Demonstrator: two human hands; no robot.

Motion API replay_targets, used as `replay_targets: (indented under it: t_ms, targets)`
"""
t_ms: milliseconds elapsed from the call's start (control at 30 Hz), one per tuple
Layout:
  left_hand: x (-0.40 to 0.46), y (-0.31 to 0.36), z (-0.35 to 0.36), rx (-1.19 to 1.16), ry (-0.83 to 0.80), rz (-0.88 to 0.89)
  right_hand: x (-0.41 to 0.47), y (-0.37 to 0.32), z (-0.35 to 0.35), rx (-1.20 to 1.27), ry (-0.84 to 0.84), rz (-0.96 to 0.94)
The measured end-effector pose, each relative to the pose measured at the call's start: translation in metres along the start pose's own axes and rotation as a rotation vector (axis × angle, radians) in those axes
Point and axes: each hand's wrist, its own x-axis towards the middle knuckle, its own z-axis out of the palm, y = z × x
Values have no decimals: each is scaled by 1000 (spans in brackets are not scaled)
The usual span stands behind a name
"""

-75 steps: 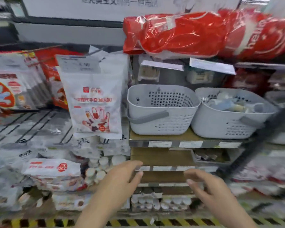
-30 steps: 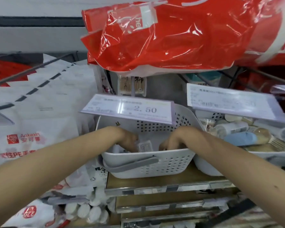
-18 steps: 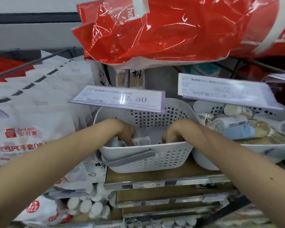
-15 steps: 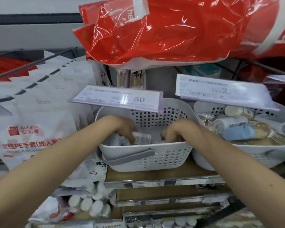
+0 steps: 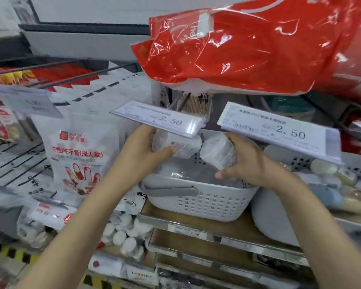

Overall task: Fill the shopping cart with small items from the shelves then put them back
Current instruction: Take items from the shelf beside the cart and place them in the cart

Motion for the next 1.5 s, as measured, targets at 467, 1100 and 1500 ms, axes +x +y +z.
replay_targets:
  t_ms: [467,1100,1500]
  targets:
    - [-154,18,21,-917,663,-572,-55,-42,23,764,-41,-277]
    - [-335,-36,-76,-944,1114,-653,-91,-200,207,1045,-744,-166]
    - [-429,-142,-236,-866,1128,-735,-109,-370,357,1020,-812,-146]
